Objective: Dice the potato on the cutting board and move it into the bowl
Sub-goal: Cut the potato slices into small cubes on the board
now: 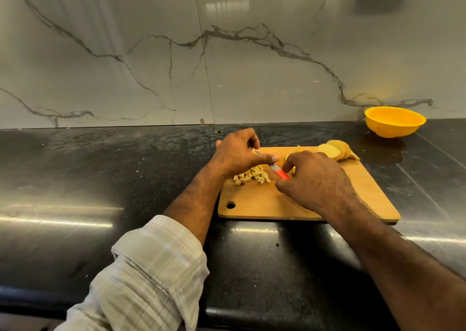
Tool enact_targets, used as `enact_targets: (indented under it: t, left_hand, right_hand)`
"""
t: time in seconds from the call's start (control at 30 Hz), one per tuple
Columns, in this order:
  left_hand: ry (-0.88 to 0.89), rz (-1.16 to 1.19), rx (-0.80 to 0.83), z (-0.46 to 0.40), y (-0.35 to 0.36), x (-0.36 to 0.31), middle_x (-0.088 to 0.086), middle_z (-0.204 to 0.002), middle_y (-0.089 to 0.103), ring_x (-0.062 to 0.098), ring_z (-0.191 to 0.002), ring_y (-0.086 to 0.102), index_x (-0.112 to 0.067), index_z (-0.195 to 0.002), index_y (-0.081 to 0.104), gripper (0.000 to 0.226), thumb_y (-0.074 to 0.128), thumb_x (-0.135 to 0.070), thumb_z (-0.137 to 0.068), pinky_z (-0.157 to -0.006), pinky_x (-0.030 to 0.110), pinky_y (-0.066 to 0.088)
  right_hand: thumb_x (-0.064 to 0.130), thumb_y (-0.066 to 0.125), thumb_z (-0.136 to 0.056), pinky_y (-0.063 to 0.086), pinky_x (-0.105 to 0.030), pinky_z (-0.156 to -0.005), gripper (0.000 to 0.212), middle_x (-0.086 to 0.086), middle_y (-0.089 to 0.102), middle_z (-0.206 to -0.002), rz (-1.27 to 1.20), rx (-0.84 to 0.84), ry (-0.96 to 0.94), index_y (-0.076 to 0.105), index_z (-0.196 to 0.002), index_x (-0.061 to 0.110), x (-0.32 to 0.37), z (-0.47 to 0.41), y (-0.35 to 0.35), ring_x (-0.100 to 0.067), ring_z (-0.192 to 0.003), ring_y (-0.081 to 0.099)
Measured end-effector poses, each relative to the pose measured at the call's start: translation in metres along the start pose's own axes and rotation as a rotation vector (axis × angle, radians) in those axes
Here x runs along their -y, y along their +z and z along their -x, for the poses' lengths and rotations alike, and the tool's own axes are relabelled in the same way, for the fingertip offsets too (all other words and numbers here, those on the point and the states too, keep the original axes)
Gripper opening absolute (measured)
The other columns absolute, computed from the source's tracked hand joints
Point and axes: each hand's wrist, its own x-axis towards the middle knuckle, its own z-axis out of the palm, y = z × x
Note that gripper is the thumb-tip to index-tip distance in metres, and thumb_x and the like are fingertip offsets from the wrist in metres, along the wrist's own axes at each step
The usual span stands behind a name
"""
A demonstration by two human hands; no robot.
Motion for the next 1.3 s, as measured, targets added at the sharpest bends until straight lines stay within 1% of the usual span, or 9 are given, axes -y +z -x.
enact_targets:
  t: [0.1,0.3,0.53,0.67,0.73,0.87,1.03,1.17,1.3]
  left_hand:
    - [-0.026,-0.043,-0.014,-0.002,0.004,0.002,-0.011,-0.086,0.062,0.011,-0.081,0.059,-0.033,-0.089,0.056,0.04,0.081,-0.063,-0.077,-0.093,0.062,0.053]
    - [-0.075,0.032,-0.07,-0.005,-0.005,0.015,-0.012,-0.084,0.067,0.011,-0.082,0.065,-0.033,-0.088,0.061,0.025,0.081,-0.047,-0.082,-0.092,0.059,0.055]
    - [0.007,0.095,0.001,-0.004,0.001,0.011,-0.009,-0.083,0.068,0.009,-0.077,0.064,-0.035,-0.095,0.063,0.053,0.078,-0.079,-0.07,-0.085,0.055,0.059]
    - [0.002,0.103,0.036,-0.004,0.001,0.008,-0.005,-0.085,0.067,0.01,-0.077,0.062,-0.032,-0.097,0.063,0.059,0.083,-0.077,-0.065,-0.078,0.045,0.059]
    - [-0.016,0.079,0.008,-0.007,0.001,0.013,-0.01,-0.083,0.068,0.009,-0.078,0.064,-0.034,-0.094,0.063,0.055,0.082,-0.078,-0.066,-0.085,0.052,0.058]
    - [-0.104,-0.034,-0.059,-0.008,-0.005,0.018,-0.013,-0.085,0.068,0.008,-0.086,0.064,-0.034,-0.091,0.063,0.029,0.087,-0.045,-0.079,-0.106,0.056,0.042]
    - [-0.114,-0.123,-0.122,-0.005,-0.008,0.013,-0.016,-0.086,0.066,0.008,-0.09,0.062,-0.033,-0.087,0.064,0.012,0.076,-0.029,-0.086,-0.105,0.053,0.036]
    - [0.033,-0.121,0.017,0.001,-0.001,-0.005,-0.019,-0.093,0.067,0.002,-0.093,0.058,-0.034,-0.095,0.07,0.005,0.073,-0.034,-0.091,-0.106,0.05,0.034]
    - [0.199,-0.101,0.227,0.008,0.014,-0.025,-0.02,-0.091,0.069,0.001,-0.096,0.061,-0.037,-0.089,0.071,0.024,0.074,-0.06,-0.084,-0.104,0.057,0.04]
  right_hand:
    - [0.054,0.077,-0.083,0.057,-0.029,-0.068,0.033,0.009,0.07,-0.109,0.017,0.029,-0.012,0.073,-0.11,0.036,-0.001,0.001,-0.003,-0.011,-0.088,0.059]
    - [0.045,0.075,-0.091,0.065,-0.041,-0.068,0.019,0.005,0.072,-0.084,-0.215,0.056,0.057,0.078,-0.089,0.026,-0.019,-0.006,-0.016,-0.014,-0.074,0.068]
    - [0.039,0.074,-0.096,0.051,-0.025,-0.05,0.021,-0.002,0.072,-0.079,-0.383,0.154,0.091,0.078,-0.089,0.02,-0.017,-0.009,-0.014,-0.015,-0.067,0.07]
    - [0.039,0.074,-0.096,0.045,-0.024,-0.048,0.023,-0.004,0.072,-0.08,-0.478,0.179,0.096,0.078,-0.088,0.018,-0.014,-0.006,-0.013,-0.014,-0.066,0.066]
    - [0.04,0.075,-0.095,0.047,-0.027,-0.05,0.024,-0.006,0.073,-0.08,-0.529,0.192,0.11,0.079,-0.088,0.018,-0.015,-0.006,-0.015,-0.016,-0.067,0.066]
    - [0.04,0.076,-0.093,0.05,-0.03,-0.054,0.023,-0.009,0.075,-0.083,-0.615,0.214,0.14,0.08,-0.09,0.017,-0.017,-0.006,-0.02,-0.02,-0.07,0.067]
    - [0.035,0.077,-0.094,0.046,-0.025,-0.047,0.022,-0.008,0.075,-0.074,-0.656,0.188,0.187,0.08,-0.088,0.014,-0.025,-0.006,-0.023,-0.017,-0.061,0.064]
    - [0.032,0.075,-0.095,0.044,-0.029,-0.052,0.02,-0.006,0.075,-0.069,-0.721,0.141,0.236,0.079,-0.09,0.012,-0.036,-0.007,-0.034,-0.018,-0.064,0.061]
    - [0.029,0.074,-0.096,0.044,-0.029,-0.054,0.02,-0.007,0.075,-0.07,-0.727,0.072,0.272,0.077,-0.091,0.01,-0.046,-0.008,-0.043,-0.019,-0.067,0.061]
